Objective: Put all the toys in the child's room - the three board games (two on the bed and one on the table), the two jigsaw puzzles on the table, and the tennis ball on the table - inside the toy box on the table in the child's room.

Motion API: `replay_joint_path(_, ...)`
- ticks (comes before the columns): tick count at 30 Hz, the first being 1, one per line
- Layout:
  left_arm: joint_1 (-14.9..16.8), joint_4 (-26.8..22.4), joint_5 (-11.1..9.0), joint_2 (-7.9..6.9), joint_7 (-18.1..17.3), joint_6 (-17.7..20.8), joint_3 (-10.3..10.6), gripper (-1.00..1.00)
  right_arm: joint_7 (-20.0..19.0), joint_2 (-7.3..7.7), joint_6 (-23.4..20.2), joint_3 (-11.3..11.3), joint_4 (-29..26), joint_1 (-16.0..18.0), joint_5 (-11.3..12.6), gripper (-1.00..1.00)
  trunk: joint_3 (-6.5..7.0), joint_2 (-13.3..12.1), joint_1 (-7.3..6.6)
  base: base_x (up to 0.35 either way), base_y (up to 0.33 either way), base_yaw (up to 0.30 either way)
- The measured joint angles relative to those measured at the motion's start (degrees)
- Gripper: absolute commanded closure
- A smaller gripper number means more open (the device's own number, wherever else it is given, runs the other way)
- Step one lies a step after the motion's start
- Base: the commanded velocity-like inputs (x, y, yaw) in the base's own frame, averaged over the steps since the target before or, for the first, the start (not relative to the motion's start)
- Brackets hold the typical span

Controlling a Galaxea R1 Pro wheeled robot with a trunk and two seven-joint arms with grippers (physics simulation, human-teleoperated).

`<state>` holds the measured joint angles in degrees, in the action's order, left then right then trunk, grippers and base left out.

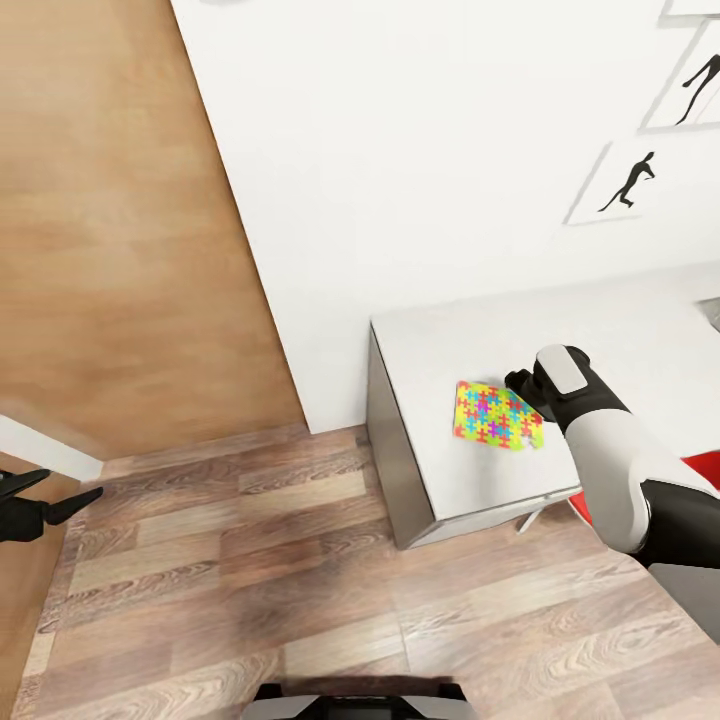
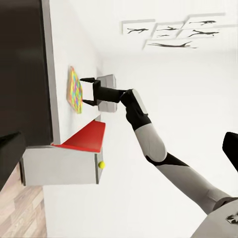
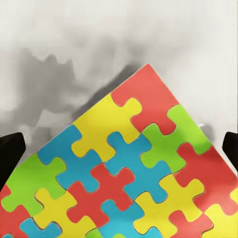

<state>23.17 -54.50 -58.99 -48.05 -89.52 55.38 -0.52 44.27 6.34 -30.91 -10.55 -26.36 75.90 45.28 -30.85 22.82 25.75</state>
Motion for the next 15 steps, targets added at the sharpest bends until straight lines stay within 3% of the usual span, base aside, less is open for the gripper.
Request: replay_joint_path(15,0.0,0.0,0.0,0.0,0.0,0.0,0.0,-1.0,0.0,0.0,0.0,0.0,0.0,0.0,0.1,-1.0,0.0,0.0,0.0,0.0,0.195,0.0)
